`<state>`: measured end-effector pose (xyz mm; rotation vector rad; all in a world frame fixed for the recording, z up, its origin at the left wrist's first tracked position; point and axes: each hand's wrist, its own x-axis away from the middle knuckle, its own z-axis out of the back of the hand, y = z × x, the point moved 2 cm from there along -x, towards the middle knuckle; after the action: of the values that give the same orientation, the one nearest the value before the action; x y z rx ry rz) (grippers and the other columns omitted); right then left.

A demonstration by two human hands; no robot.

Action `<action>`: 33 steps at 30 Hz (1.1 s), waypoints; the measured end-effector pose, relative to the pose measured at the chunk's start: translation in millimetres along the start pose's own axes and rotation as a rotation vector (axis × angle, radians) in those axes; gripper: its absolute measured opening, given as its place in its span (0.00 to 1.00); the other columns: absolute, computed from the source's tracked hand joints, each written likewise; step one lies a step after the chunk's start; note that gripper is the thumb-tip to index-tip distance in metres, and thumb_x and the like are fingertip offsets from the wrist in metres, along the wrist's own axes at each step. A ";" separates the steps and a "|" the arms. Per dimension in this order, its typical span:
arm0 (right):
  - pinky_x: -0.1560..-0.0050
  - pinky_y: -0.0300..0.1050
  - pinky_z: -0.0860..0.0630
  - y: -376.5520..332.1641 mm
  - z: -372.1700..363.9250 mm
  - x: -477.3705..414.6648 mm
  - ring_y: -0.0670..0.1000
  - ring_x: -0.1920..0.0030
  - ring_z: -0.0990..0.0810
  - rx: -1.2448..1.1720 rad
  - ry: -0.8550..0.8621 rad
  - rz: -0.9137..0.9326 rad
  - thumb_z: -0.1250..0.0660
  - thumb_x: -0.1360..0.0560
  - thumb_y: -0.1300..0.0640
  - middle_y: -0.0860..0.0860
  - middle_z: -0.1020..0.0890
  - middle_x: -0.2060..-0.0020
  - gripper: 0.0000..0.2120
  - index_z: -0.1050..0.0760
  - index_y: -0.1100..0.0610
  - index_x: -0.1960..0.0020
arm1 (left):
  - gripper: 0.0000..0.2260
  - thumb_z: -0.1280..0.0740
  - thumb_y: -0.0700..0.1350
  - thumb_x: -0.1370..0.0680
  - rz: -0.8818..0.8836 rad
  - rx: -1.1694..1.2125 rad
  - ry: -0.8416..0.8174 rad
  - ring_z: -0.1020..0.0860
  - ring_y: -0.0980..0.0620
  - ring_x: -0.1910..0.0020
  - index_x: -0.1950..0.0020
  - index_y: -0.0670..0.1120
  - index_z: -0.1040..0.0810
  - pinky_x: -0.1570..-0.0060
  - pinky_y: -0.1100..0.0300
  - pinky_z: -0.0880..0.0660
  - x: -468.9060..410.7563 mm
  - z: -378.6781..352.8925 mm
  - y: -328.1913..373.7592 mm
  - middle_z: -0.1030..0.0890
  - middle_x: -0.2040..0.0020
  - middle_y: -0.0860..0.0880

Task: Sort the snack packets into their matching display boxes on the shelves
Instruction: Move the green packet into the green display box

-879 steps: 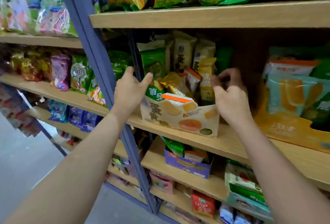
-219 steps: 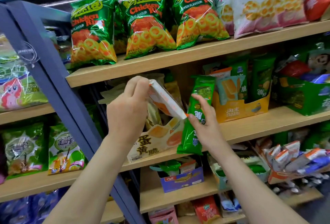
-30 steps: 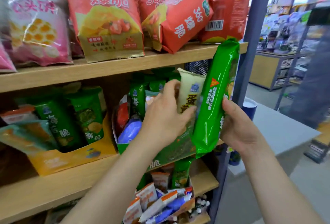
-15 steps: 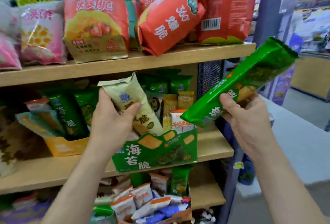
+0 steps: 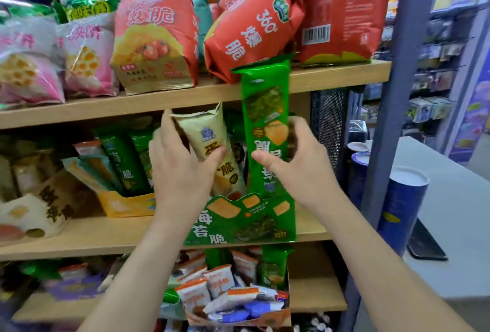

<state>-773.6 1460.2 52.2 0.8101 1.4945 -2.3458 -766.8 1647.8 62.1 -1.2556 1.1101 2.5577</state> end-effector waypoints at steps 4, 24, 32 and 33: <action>0.54 0.35 0.26 -6.5 -9.4 -3.7 0.44 0.51 0.21 0.026 -0.071 0.003 0.24 0.29 0.48 0.44 0.19 0.49 0.27 0.34 0.50 0.37 | 0.34 0.25 0.42 0.29 -0.309 -0.080 0.102 0.30 0.52 0.55 0.26 0.44 0.36 0.56 0.60 0.29 7.3 -1.2 7.2 0.28 0.48 0.41; 0.48 0.47 0.22 53.8 10.6 -16.9 0.49 0.51 0.19 0.359 -0.289 -0.297 0.27 0.26 0.51 0.47 0.17 0.53 0.11 0.18 0.52 0.45 | 0.26 0.29 0.51 0.25 -0.255 0.062 -0.311 0.31 0.62 0.65 0.29 0.61 0.35 0.64 0.66 0.34 10.2 -2.0 13.8 0.31 0.59 0.64; 0.52 0.47 0.24 45.3 5.1 -15.9 0.52 0.53 0.20 0.419 -0.080 -0.218 0.29 0.25 0.55 0.50 0.17 0.57 0.04 0.21 0.51 0.58 | 0.29 0.35 0.54 0.21 -0.345 -0.234 -0.416 0.30 0.58 0.65 0.24 0.60 0.44 0.65 0.53 0.26 4.9 -16.4 18.8 0.29 0.62 0.59; 0.54 0.46 0.25 44.5 2.9 -13.5 0.52 0.53 0.21 0.428 -0.062 -0.199 0.30 0.24 0.55 0.50 0.19 0.57 0.05 0.23 0.51 0.58 | 0.29 0.35 0.54 0.21 -0.336 -0.226 -0.417 0.28 0.57 0.63 0.24 0.60 0.44 0.63 0.52 0.24 3.9 -14.8 17.0 0.26 0.60 0.58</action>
<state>-742.1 1436.6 27.2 0.6939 1.1051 -2.8663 -765.9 1624.9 63.2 -0.7958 0.4945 2.5574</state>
